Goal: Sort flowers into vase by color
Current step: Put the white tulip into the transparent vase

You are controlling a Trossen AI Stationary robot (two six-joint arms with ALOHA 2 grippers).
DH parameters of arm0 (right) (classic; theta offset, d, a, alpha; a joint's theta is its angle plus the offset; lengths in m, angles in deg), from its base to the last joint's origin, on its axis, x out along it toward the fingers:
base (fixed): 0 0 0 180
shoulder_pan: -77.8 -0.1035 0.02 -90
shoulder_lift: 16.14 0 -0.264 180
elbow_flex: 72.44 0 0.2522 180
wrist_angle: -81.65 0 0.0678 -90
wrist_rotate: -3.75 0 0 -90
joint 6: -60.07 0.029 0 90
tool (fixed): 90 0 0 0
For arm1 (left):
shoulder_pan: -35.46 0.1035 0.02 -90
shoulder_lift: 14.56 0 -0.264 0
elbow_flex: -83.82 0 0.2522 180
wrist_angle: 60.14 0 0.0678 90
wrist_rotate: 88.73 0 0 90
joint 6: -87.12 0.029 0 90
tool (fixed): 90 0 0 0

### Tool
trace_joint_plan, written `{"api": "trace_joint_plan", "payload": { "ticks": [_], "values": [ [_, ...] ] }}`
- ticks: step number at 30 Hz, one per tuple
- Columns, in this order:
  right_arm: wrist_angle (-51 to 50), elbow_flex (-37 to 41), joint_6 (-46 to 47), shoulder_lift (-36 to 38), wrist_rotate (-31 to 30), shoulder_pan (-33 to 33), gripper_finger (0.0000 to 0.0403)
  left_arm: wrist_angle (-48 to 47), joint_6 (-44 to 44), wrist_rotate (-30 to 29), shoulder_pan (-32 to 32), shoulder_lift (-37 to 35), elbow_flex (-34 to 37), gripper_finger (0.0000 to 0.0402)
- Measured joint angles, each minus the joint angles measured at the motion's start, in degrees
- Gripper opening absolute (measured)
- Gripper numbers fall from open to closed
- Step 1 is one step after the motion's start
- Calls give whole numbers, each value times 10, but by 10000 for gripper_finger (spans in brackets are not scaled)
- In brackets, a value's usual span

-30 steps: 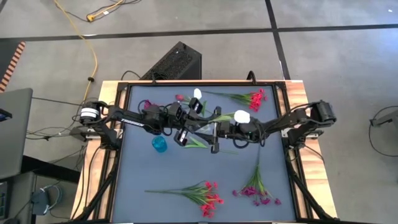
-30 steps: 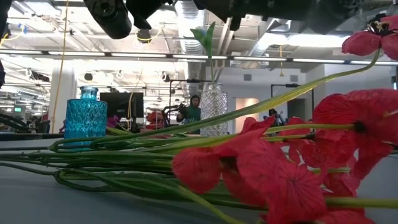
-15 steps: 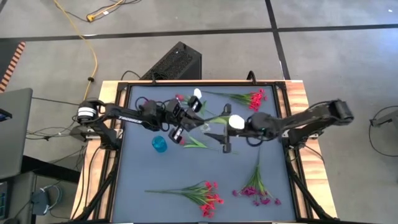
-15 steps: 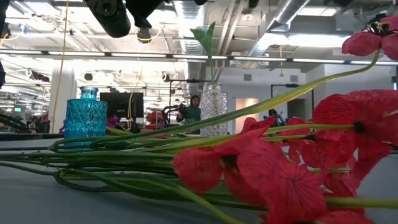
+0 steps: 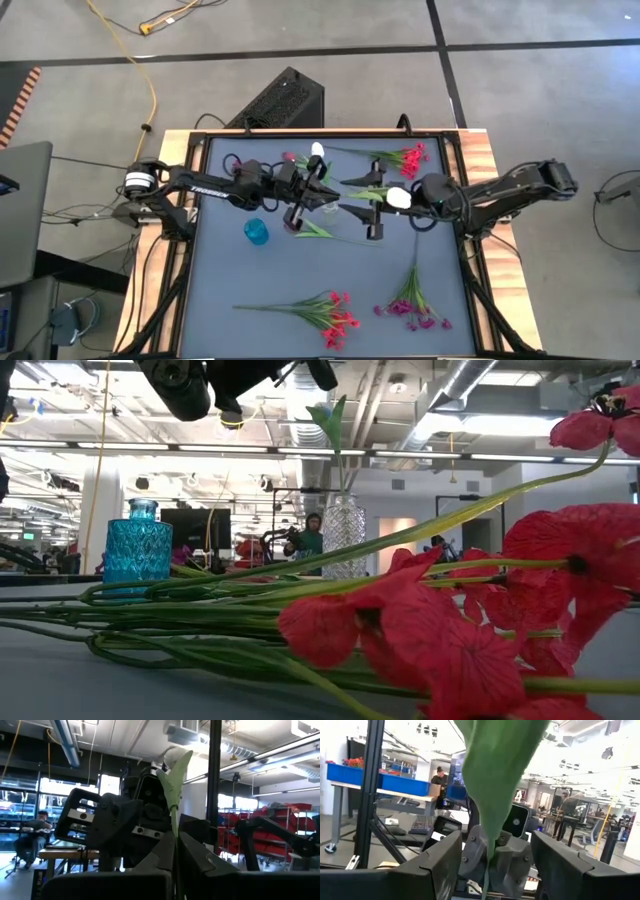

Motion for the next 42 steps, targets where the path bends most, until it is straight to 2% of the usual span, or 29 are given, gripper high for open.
{"api": "trace_joint_plan", "payload": {
  "ticks": [2,5,11,13,16,21,26,30,36,42],
  "values": [
    [3,0,0,-1,0,0,248,1,0,0,0,0,0,0],
    [1,0,0,-1,0,0,204,0,3,-1,0,0,0,0],
    [-1,0,-1,0,0,1,53,-1,2,-4,0,0,0,0],
    [-4,0,-2,0,0,1,22,-7,-1,-1,0,0,0,0],
    [-18,0,38,4,0,1,23,-34,-13,11,0,-1,0,10],
    [-142,-7,137,35,7,15,21,-124,-15,31,0,0,0,60],
    [-225,-9,215,45,56,32,21,-214,0,29,0,0,0,116],
    [-255,-10,246,40,89,42,21,-234,0,30,-1,0,0,143],
    [-285,-9,256,29,109,47,21,-247,-3,31,-1,0,0,146],
    [-292,-10,256,33,109,52,21,-271,-10,32,-1,0,0,118]
  ]
}}
